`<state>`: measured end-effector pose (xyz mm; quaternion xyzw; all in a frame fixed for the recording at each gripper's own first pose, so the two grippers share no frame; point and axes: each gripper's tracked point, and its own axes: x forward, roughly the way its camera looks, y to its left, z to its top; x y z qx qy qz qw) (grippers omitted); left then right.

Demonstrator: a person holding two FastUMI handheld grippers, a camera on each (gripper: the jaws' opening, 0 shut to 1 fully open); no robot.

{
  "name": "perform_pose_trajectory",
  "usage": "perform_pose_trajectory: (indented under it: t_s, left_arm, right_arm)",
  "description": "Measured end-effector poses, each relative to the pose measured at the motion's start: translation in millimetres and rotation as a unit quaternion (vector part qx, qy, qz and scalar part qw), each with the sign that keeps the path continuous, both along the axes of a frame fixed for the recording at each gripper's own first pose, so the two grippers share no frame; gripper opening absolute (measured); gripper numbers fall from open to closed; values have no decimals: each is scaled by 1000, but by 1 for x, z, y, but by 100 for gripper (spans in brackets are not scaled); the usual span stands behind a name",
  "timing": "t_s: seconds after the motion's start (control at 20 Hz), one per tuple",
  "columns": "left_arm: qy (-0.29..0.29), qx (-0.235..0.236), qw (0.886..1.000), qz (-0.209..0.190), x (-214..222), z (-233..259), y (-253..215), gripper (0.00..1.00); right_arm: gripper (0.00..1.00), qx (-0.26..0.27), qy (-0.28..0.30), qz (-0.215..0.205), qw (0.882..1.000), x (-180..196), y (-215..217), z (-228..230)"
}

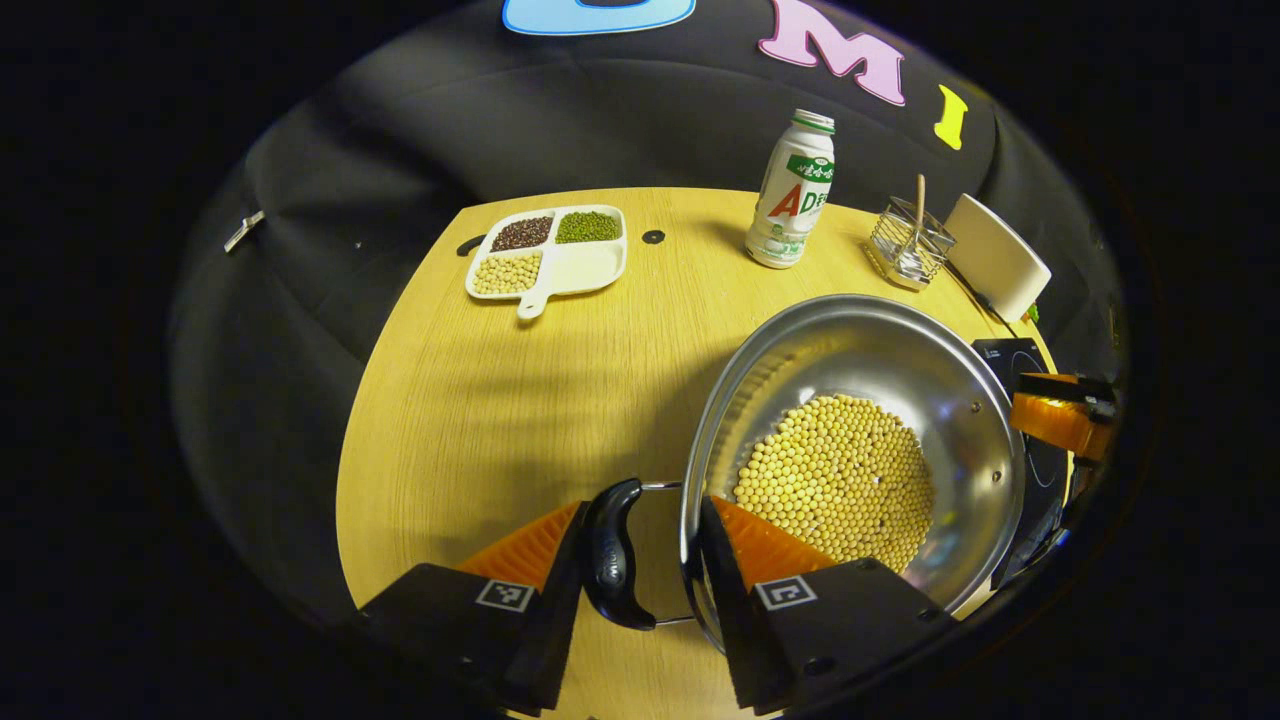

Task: First push the handle of the pot to place it horizontally, then grasp the pot with both hands and set it on the induction cooktop.

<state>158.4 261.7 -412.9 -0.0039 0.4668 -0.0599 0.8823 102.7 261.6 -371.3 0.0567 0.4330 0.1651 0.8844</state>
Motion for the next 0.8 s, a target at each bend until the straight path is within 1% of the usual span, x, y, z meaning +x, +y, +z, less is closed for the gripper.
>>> perform_pose_trajectory:
  t_s: [0.2, 0.3, 0.35, 0.45, 0.55, 0.6, 0.65, 0.7, 0.8]
  left_arm:
    - [0, 5, 1000, -5, 0, 0, 4, 65]
    - [-2, 6, 1000, -6, 1, -1, 7, 65]
    - [-3, 6, 1000, -5, 1, -2, 8, 65]
    - [0, 9, 1000, -3, -1, -2, 9, 65]
    - [-1, 12, 1000, 5, -1, -2, 9, 65]
    - [-4, 13, 1000, 8, 0, -1, 9, 62]
    - [-5, 12, 1000, 12, -2, -1, 8, 64]
    - [-10, 11, 1000, 15, -2, 2, 7, 63]
    - [-3, 12, 1000, 21, -9, 1, 7, 61]
  right_arm:
    - [85, -21, 24, 0, 999, -4, 4, -21]
    - [85, -21, 31, 2, 999, -5, 10, -27]
    - [79, -29, 36, 0, 999, -1, 11, -37]
    - [66, -33, 42, -8, 999, -2, 8, -36]
    - [64, -35, 49, -10, 998, -2, 9, -38]
    - [61, -36, 50, -5, 998, -2, 9, -38]
    - [60, -37, 53, -6, 998, -2, 8, -37]
    - [56, -40, 56, -9, 998, -5, 7, -35]
    - [56, -49, 60, -8, 997, -10, 7, -36]
